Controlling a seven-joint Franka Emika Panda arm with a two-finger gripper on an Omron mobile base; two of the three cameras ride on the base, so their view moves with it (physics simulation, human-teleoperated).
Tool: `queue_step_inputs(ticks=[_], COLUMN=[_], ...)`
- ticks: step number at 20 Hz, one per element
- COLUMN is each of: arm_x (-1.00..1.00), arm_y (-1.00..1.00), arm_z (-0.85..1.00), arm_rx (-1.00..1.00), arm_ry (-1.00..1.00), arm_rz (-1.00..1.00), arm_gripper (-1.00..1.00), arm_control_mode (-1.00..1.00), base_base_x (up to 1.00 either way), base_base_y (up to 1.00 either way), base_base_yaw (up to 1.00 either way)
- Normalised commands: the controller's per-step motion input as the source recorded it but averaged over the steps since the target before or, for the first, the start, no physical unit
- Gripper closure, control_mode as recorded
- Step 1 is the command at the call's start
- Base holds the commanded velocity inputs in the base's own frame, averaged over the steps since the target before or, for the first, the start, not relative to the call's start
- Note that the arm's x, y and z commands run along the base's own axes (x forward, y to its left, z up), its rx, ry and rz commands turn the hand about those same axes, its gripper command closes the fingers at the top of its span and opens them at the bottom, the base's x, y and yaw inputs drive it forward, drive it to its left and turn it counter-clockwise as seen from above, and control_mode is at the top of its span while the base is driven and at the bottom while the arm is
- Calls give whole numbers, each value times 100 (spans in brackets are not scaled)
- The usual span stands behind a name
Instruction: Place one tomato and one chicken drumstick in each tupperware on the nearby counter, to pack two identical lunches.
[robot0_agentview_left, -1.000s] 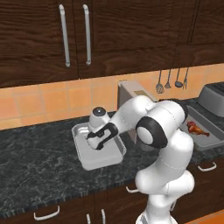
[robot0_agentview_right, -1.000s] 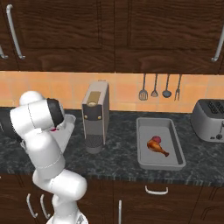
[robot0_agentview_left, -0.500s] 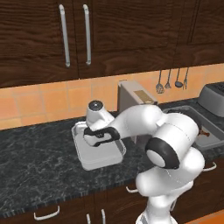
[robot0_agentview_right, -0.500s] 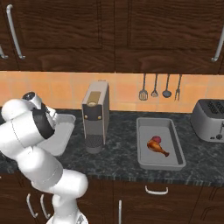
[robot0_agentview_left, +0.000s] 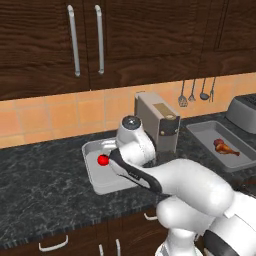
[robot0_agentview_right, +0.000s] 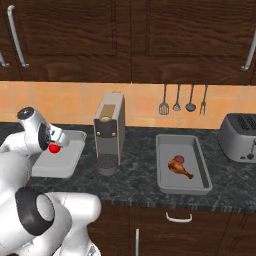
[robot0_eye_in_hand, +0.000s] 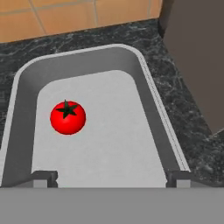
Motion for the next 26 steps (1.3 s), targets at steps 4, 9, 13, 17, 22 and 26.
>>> queue_step_inputs(ticks=[4,9,13,17,22,26], arm_x=[-100,-100,-100,-100,-92,-25], arm_y=[-58,-80,-74,-77,-37,14], arm_z=[100,100,100,94,-6,-74], arm_rx=[7,4,0,0,-9,-28], arm_ry=[-16,-2,0,0,10,16], arm_rz=[3,0,0,0,1,7], arm_gripper=[-100,-100,-100,-100,-100,-100], arm_control_mode=[-100,-100,-100,-100,-100,-100], base_base_x=[0,0,0,0,0,0], base_base_y=[0,0,0,0,0,0], base_base_yaw=[0,0,0,0,0,0])
